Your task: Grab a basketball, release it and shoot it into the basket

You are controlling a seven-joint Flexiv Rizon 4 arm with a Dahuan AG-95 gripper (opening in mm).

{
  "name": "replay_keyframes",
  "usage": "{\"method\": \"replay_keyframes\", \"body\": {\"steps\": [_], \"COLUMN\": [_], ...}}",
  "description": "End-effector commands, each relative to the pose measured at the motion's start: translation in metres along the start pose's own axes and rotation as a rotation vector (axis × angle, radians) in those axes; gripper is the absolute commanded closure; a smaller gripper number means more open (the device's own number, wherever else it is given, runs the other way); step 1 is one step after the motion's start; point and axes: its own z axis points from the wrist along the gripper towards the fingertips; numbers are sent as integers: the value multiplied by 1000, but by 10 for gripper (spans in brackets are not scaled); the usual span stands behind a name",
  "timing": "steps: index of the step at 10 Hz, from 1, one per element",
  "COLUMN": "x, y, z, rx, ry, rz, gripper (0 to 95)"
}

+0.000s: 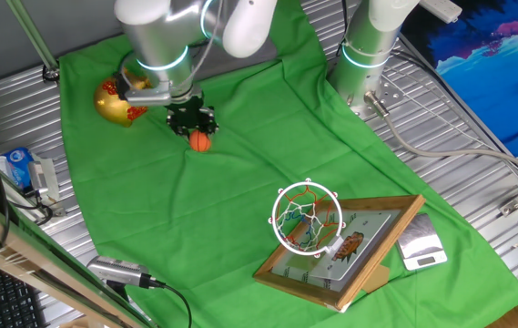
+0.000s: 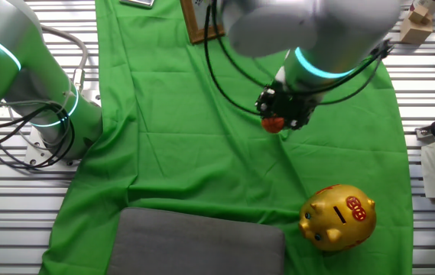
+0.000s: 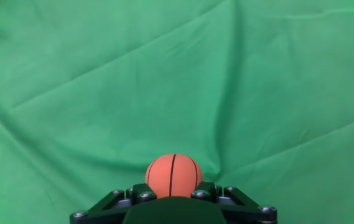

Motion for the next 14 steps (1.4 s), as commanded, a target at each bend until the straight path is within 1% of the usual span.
{"method": "replay_keyframes", "body": {"steps": [1, 2, 3, 4, 6, 11, 14], "x": [-12, -17, -26, -31, -38, -40, -39], "y": [-12, -18, -28, -32, -36, -35, -34], "z": [-19, -25, -35, -41, -48, -53, -52], "rx": [-9, -12, -24, -29, -34, -21, -14], "ry": [16, 23, 31, 35, 36, 48, 42], "rz": [5, 0, -2, -4, -9, -16, -33], "gripper": [950, 950, 950, 950, 950, 950, 950]}}
